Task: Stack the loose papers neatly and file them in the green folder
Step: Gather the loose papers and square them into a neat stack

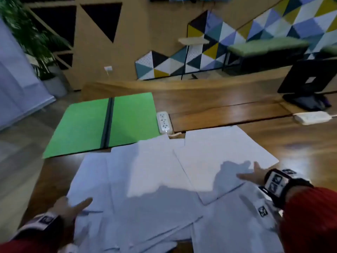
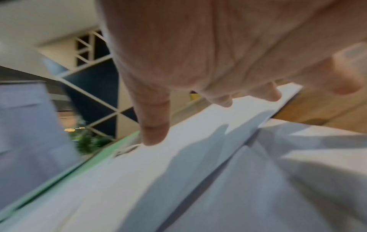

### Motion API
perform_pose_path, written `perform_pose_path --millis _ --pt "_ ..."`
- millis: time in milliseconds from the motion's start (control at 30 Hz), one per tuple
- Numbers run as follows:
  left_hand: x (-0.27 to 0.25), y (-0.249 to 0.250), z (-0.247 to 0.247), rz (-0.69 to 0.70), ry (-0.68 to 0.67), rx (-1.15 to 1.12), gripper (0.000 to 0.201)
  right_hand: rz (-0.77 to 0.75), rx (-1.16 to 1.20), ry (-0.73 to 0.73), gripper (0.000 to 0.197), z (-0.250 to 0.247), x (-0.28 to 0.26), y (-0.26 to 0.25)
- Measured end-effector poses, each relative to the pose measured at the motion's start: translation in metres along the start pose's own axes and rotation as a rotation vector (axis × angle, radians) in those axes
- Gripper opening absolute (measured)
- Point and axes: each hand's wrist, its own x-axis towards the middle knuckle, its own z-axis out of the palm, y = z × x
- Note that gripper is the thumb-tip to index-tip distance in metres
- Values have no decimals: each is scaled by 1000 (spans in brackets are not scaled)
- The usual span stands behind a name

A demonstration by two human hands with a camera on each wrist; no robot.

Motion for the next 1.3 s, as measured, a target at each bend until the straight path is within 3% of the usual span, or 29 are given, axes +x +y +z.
perform_pose_path --millis 67,167,200,300,433,567,700,800,867,967,1033,1133,1200,1300 --pt "14 22 6 -157 74 -12 98 26 182 52 109 -8 18 -6" --pt "41 34 12 -272 139 110 126 140 233 132 149 -12 64 -13" --pt "47 36 16 -268 151 169 128 163 199 143 152 -10 66 -17" --pt "51 52 17 -142 139 322 116 111 125 237 126 -7 68 -31" --pt "52 68 26 17 146 269 90 54 -26 217 129 -13 80 -43" --pt "59 73 31 162 65 248 65 -152 -307 136 111 -22 93 -51" --pt "62 69 32 237 -14 253 65 -267 -432 91 113 -22 77 -57" --pt "61 64 24 248 -128 179 69 -186 -321 169 131 -19 75 -47" --pt "55 67 22 248 -165 54 79 -95 -232 166 125 -15 72 -44" --pt "53 69 28 239 -24 4 99 7 -158 115 114 -9 72 -44" --pt "47 73 33 179 93 17 115 17 -108 117 98 -10 66 -46" --pt "33 74 28 -59 227 195 126 60 -73 120 77 -13 49 -47" --pt "20 72 30 -169 160 299 127 70 -35 156 91 -8 38 -41" --pt "3 68 46 -177 30 440 122 42 -36 214 113 6 36 -35"
